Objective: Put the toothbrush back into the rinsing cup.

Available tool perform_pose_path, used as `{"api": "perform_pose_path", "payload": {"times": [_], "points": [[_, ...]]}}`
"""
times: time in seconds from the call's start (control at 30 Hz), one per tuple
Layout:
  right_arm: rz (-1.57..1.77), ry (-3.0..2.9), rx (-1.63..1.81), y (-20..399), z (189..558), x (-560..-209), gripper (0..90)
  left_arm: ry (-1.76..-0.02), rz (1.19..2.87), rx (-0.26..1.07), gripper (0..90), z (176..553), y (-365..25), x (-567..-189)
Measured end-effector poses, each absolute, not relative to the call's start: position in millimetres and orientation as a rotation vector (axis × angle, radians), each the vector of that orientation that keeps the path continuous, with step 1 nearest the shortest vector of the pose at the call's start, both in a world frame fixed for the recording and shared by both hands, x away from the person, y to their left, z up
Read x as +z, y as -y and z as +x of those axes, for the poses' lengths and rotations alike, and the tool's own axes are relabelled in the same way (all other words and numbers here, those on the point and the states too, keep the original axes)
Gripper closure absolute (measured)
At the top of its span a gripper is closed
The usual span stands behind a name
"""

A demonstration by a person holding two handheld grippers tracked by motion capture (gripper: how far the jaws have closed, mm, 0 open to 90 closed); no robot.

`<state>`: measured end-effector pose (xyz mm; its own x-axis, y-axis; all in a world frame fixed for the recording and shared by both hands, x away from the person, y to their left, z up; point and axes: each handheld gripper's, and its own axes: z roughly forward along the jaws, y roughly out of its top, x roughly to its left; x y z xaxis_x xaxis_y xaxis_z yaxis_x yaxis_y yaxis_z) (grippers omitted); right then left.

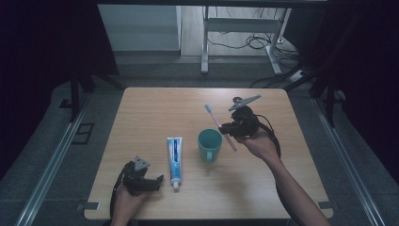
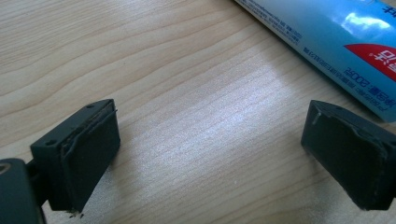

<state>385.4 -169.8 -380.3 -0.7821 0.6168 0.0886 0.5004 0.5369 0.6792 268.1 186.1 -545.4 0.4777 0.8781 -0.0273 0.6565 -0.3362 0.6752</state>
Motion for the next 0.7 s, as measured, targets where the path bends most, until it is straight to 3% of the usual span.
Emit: {"api": "perform_pose_path", "payload": {"times": [0.7], "points": [[0.913,-2.495,1.222,152,389,-375,78.6,-1.264,2.101,0.458,4.6,268,-186,-545]]}}
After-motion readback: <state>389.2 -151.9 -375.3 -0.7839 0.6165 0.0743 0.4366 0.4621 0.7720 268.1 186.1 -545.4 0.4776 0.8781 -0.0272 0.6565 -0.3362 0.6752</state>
